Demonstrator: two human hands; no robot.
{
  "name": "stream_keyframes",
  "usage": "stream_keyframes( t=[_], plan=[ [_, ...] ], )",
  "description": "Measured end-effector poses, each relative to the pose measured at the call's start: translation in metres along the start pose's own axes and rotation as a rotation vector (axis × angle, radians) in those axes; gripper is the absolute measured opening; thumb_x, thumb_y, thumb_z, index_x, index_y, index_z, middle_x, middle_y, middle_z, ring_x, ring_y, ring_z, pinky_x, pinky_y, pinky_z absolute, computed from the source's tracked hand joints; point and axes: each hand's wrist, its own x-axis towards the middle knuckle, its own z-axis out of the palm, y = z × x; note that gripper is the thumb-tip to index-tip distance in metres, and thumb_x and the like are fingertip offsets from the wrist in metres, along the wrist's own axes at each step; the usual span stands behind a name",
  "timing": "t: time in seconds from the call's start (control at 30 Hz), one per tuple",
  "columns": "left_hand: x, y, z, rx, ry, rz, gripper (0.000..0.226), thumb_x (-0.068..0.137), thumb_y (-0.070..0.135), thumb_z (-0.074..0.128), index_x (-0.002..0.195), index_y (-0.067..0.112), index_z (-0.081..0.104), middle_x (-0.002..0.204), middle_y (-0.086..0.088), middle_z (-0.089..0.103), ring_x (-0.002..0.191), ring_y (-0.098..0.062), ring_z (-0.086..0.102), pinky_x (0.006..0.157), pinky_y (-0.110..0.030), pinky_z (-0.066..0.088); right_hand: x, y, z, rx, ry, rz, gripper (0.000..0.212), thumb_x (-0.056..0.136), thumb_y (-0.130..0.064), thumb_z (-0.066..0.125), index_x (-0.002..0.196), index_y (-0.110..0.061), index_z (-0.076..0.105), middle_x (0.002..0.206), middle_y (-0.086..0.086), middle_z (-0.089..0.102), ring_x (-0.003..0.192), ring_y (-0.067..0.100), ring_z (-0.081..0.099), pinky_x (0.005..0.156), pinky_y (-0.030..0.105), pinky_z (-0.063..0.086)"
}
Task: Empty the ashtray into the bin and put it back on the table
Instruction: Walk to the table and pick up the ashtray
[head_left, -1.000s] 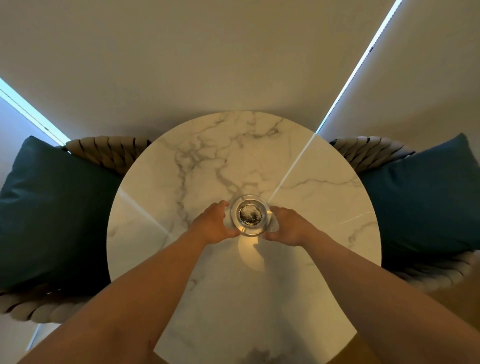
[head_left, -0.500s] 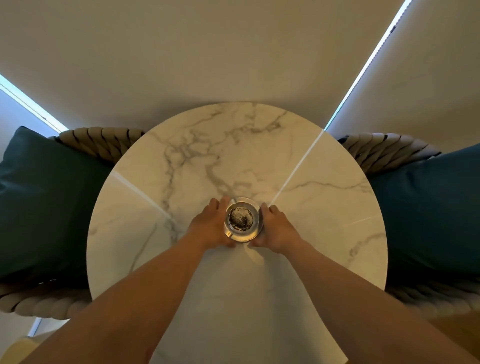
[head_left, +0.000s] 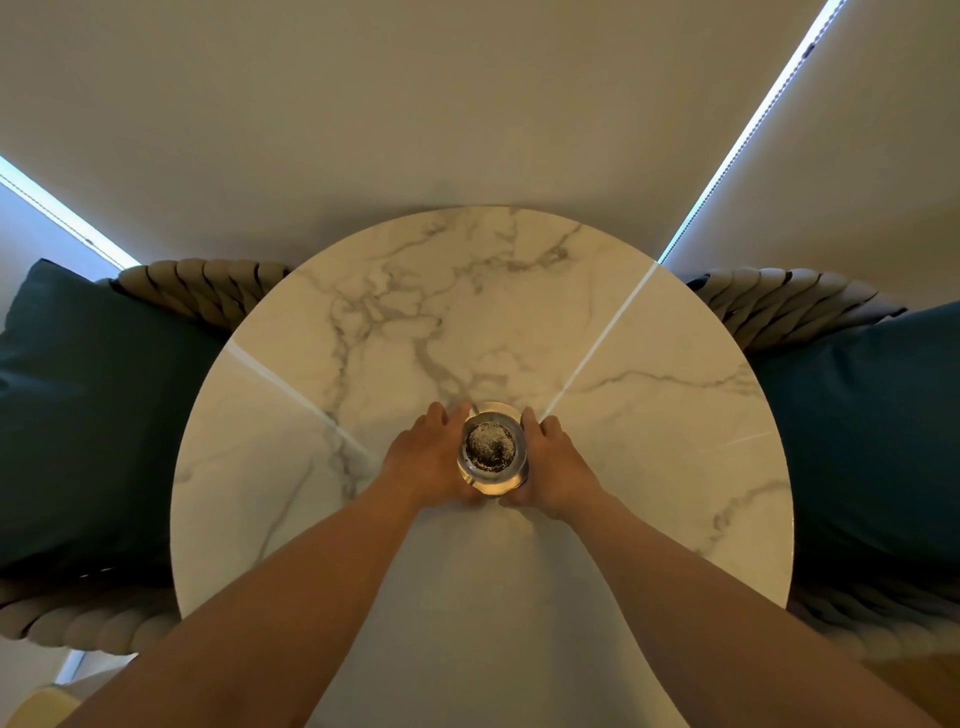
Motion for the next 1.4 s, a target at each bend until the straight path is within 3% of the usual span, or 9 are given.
stream_keyframes(
  t=[0.27,0.43,0.53,0.67,0.83,1.03,1.17,1.27,1.4],
  plan=[
    [-0.022,0.0,-0.009,-0.08,0.039,-0.001,0.114,0.051,0.066,0.085,0.144,0.029,0.029,0.12,-0.001,0.045,0.111,-0.026,0.059,0.084,-0.041,0.053,-0.011,-0.011,-0.01,0.014,0.031,-0.069,0.133,0.051,-0.044,0.094,0.151,-0.006,0.015,0.131,0.013,0.036,0.121,0.031,0.043,0.097,0.041,0.045],
    [-0.047,0.002,-0.014,-0.139,0.08,-0.003,0.133,0.049,0.069,0.086,0.154,0.027,0.017,0.126,-0.001,0.044,0.112,-0.027,0.06,0.085,-0.044,0.055,-0.029,-0.014,-0.014,0.053,0.069,-0.132,0.113,0.046,-0.044,0.095,0.135,-0.011,0.035,0.117,0.006,0.042,0.111,0.026,0.046,0.092,0.036,0.045],
    [-0.066,0.001,-0.017,-0.187,0.112,0.003,0.13,0.046,0.07,0.086,0.152,0.032,0.02,0.122,0.004,0.044,0.108,-0.025,0.061,0.084,-0.045,0.056,-0.041,-0.019,-0.015,0.083,0.07,-0.167,0.107,0.043,-0.046,0.095,0.129,-0.017,0.039,0.112,0.001,0.043,0.108,0.02,0.046,0.091,0.035,0.046],
    [-0.089,-0.003,-0.014,-0.265,0.175,0.026,0.118,0.039,0.073,0.083,0.138,0.042,0.026,0.113,0.013,0.045,0.103,-0.016,0.06,0.081,-0.043,0.057,-0.056,-0.022,-0.014,0.145,0.061,-0.214,0.11,0.041,-0.049,0.093,0.133,-0.023,0.038,0.112,-0.003,0.043,0.107,0.014,0.045,0.095,0.035,0.046],
    [-0.111,-0.006,-0.007,-0.425,0.215,0.075,0.116,0.04,0.067,0.088,0.136,0.053,0.025,0.113,0.037,0.043,0.106,0.009,0.048,0.084,-0.022,0.046,-0.074,-0.024,-0.01,0.221,0.031,-0.235,0.116,0.046,-0.045,0.094,0.142,-0.025,0.033,0.129,-0.003,0.049,0.119,0.011,0.047,0.1,0.025,0.041],
    [-0.124,-0.004,0.001,-0.585,0.171,0.089,0.119,0.046,0.053,0.096,0.144,0.039,0.032,0.131,0.015,0.054,0.123,-0.005,0.054,0.102,-0.038,0.05,-0.09,-0.026,-0.001,0.271,0.011,-0.199,0.123,0.047,-0.045,0.095,0.148,-0.019,0.031,0.141,-0.004,0.051,0.128,0.014,0.049,0.106,0.038,0.043],
    [-0.127,-0.001,0.004,-0.625,0.129,0.071,0.113,0.048,0.042,0.1,0.143,0.023,0.04,0.133,0.006,0.059,0.125,-0.016,0.057,0.103,-0.045,0.048,-0.099,-0.02,0.006,0.31,0.013,-0.187,0.129,0.047,-0.039,0.096,0.152,-0.018,0.024,0.142,-0.009,0.048,0.13,0.008,0.045,0.104,0.017,0.037],
    [-0.132,0.0,0.007,-0.604,0.113,0.066,0.127,0.048,0.044,0.099,0.152,0.02,0.03,0.144,0.005,0.052,0.134,-0.014,0.05,0.11,-0.042,0.044,-0.103,-0.017,0.009,0.301,0.023,-0.181,0.13,0.047,-0.038,0.096,0.153,-0.016,0.023,0.141,-0.009,0.047,0.127,0.004,0.044,0.095,0.0,0.028],
    [-0.135,0.004,0.006,-0.591,0.124,0.096,0.123,0.046,0.05,0.096,0.147,0.039,0.027,0.141,0.014,0.05,0.13,-0.007,0.049,0.109,-0.039,0.044,-0.106,-0.016,0.01,0.284,0.041,-0.178,0.132,0.049,-0.039,0.096,0.154,-0.014,0.021,0.149,-0.002,0.044,0.135,0.013,0.042,0.105,0.019,0.033]
  ],
)
